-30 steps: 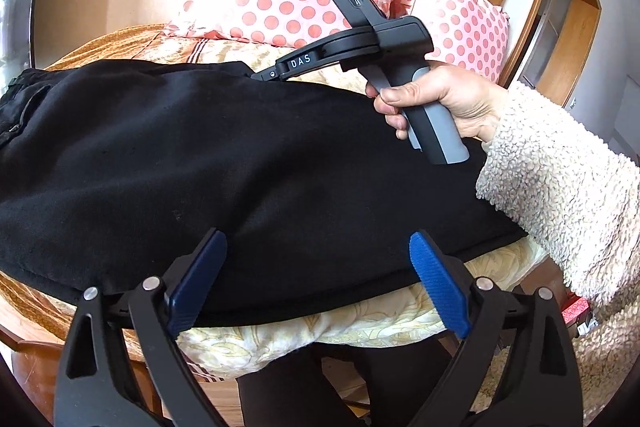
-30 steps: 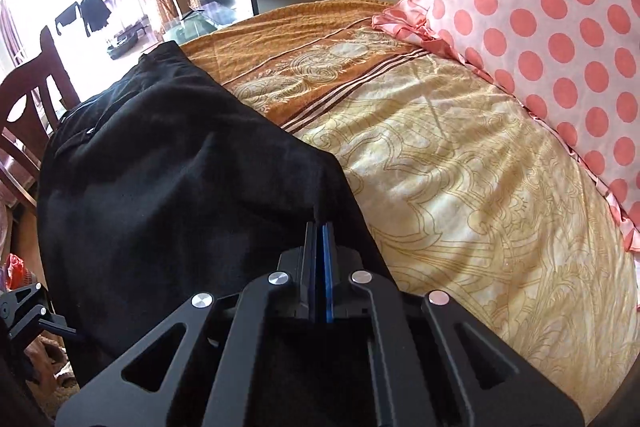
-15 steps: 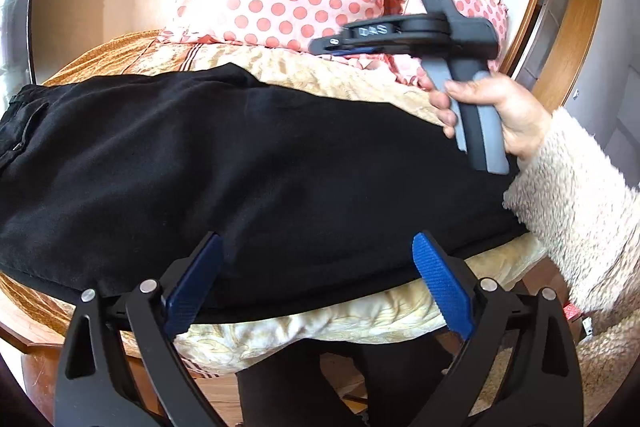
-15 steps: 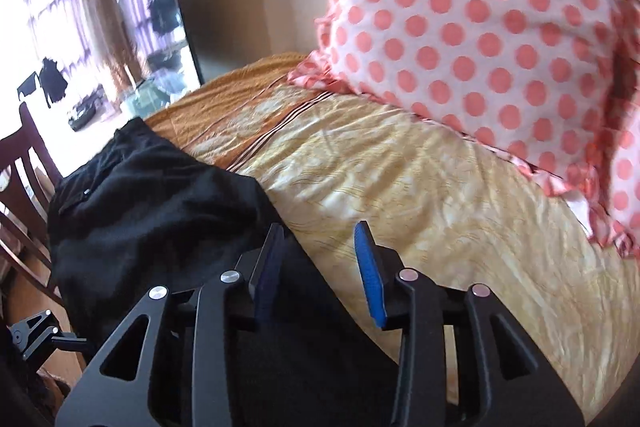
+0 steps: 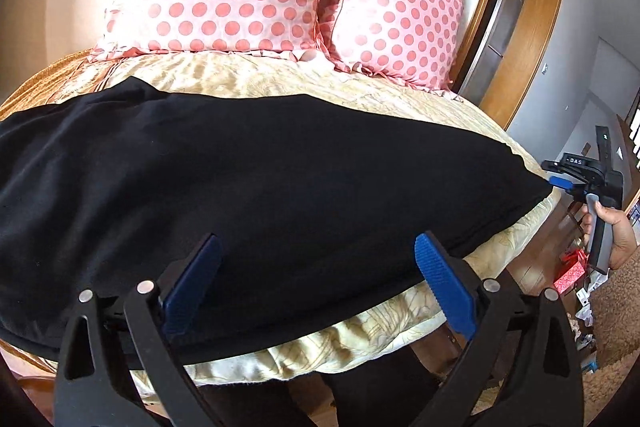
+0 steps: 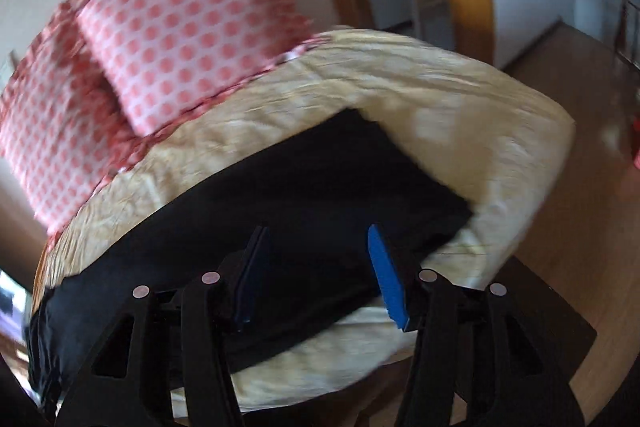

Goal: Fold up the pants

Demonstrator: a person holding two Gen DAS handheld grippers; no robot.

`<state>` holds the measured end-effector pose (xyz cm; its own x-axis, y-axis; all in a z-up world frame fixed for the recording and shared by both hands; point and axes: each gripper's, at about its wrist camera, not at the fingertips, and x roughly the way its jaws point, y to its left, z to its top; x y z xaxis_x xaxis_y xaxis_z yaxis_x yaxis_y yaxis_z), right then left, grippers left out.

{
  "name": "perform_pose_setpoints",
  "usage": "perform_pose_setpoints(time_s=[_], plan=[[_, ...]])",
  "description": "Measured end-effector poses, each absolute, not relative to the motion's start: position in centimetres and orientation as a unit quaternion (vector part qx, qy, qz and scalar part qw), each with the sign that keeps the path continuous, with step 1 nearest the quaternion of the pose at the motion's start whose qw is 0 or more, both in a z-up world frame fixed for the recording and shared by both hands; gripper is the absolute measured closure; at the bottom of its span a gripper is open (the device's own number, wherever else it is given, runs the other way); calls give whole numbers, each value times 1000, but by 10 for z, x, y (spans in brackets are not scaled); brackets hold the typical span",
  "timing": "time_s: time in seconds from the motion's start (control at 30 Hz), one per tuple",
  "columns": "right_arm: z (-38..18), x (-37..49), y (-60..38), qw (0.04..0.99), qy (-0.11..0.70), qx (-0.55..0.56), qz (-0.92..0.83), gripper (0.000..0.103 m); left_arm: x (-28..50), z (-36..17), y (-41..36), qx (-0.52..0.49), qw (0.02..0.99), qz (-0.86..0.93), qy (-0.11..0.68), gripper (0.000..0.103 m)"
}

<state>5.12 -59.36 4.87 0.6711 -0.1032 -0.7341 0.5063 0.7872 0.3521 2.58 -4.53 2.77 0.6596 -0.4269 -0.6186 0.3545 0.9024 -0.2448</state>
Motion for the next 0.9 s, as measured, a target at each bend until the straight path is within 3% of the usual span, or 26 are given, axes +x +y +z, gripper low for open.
perform_pose_setpoints(time_s=[0.2,0.5,0.53,0.57,0.6,0.7,0.77,0.9], plan=[[22,18,-651,833,324,418,-164,52,27,21,-47,-51,905,-210,365,5],[5,49,-643,816,346,446,-124,56,28,19,-48,-48,904,-207,371,5],[3,51,-646,816,344,444,-135,66,28,19,-48,-48,904,-207,371,5],[4,55,-647,823,340,433,-143,88,29,19,-47,-48,904,-206,372,5],[8,59,-648,838,334,403,-153,96,29,19,-48,-49,904,-206,372,5],[33,66,-631,898,292,293,-146,96,30,20,-49,-49,903,-207,374,5],[34,66,-622,902,312,245,-169,96,30,19,-49,-50,903,-207,373,5],[7,55,-639,860,360,315,-175,92,30,19,-50,-43,902,-209,375,5]])
